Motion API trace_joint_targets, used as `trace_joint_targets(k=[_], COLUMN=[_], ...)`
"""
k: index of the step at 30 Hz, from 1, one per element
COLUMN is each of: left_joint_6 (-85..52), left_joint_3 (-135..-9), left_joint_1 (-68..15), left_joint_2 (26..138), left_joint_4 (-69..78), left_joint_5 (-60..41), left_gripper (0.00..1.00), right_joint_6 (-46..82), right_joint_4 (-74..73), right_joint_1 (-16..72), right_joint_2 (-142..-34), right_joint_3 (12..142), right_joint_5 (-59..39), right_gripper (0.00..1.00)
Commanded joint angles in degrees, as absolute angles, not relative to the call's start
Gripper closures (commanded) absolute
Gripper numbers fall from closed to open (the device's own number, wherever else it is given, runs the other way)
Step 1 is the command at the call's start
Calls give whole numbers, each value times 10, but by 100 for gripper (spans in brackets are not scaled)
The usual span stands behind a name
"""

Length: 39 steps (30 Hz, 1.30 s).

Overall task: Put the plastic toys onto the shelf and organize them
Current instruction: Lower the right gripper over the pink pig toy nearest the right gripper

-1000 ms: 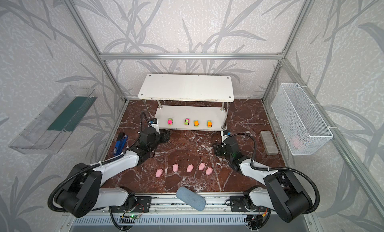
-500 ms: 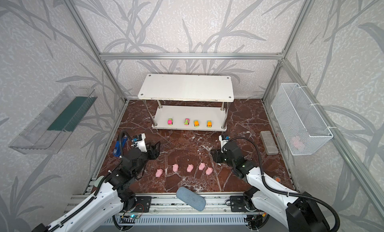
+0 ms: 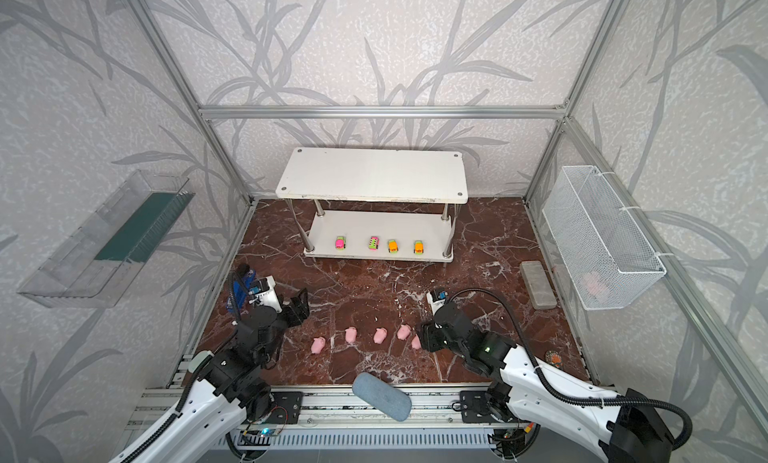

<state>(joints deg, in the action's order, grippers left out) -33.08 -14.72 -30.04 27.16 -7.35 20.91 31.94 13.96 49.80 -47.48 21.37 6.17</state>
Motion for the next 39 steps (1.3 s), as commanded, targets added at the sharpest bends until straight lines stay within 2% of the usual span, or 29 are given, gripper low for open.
trace_joint_targets(k=[1,9,14,19,26,39], left_joint_6=[-334,-328,-330,-327,-327,-330], left_joint_3=[-146,-155,-157,-153,-149,-131], left_joint_1=[-300,-298,-294,-291,-280,-266], left_joint_2=[297,356,369,386,433,439], left_joint_4=[-34,6,16,44,91,126], left_joint_5=[220,214,217,207,183,144], left_gripper=[24,24,24,24,24,24], right_joint_6=[333,413,512,582,680,739], right_joint_4=[169,185,256,324,394,421], right_joint_1=[519,551,573,623,638,639], right_joint_2=[-488,-532,-574,-623,-686,-781], right_joint_3=[225,233,280,350,399,454], right_joint_5=[94,114,117,147,173,151], right_gripper=[32,32,38,39,47,54])
